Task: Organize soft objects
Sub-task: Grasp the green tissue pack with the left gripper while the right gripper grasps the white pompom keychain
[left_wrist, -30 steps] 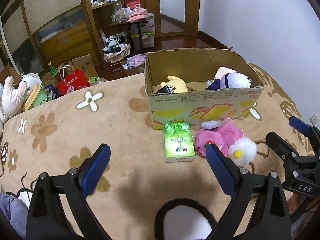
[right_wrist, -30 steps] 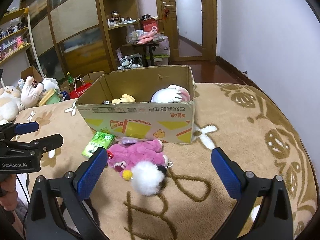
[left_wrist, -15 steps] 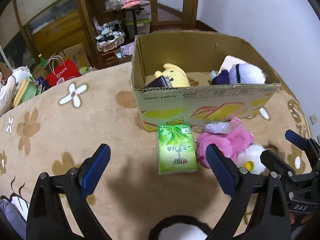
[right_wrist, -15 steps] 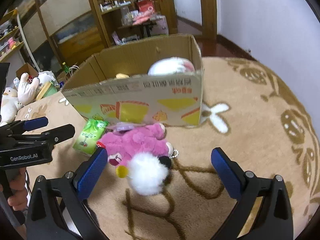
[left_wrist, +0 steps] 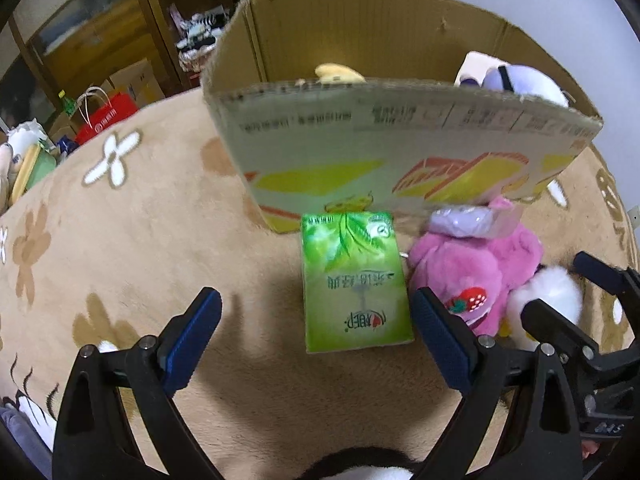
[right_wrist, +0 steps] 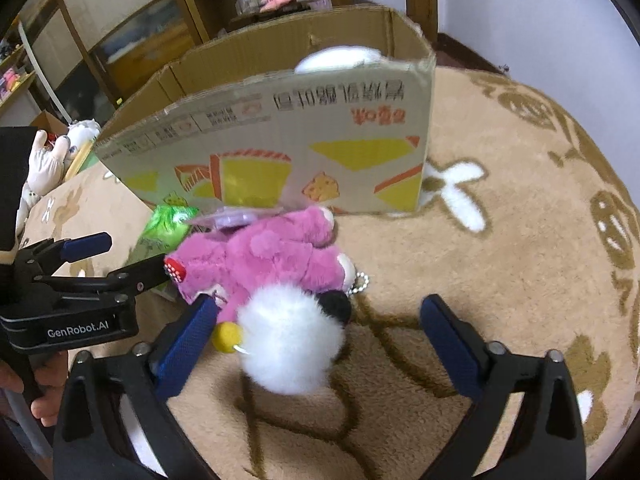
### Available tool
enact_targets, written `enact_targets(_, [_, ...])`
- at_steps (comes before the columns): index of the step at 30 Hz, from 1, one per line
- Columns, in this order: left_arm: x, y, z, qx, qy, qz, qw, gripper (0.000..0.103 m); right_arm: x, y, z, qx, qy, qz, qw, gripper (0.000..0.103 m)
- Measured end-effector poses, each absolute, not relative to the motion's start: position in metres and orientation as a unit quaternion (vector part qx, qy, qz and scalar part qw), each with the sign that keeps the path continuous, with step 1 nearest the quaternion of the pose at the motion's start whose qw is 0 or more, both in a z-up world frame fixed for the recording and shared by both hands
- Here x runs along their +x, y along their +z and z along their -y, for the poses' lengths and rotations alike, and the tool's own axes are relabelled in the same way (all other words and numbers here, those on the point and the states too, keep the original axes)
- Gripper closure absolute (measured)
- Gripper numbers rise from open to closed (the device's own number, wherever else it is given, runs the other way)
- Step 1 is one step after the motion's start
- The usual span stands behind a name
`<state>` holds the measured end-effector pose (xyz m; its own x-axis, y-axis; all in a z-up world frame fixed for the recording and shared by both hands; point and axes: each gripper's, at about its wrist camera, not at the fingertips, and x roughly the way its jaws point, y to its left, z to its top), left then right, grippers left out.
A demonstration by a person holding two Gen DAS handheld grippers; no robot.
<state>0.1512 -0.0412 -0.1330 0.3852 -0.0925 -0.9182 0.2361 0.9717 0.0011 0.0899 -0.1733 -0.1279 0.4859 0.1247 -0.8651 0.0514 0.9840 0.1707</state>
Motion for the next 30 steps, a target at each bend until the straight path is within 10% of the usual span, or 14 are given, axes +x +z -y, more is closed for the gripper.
enact_targets(4, [0.154, -0.138, 0.038, 0.051, -0.111, -0.552, 0.825, 0.021, 0.093, -0.141, 0.173, 0.098, 0.038, -0.536, 0.837, 0.034])
enact_targets(12, [0.153, -0.143, 0.036, 0.013, -0.147, -0.565, 0.812, 0.048, 0.091, -0.143, 0.171, 0.093, 0.040, -0.549, 0.830, 0.049])
enact_targets(30, [0.126, -0.136, 0.026, -0.014, -0.133, -0.562, 0.816, 0.051, 0.086, -0.135, 0.169, 0.075, 0.038, -0.534, 0.841, 0.069])
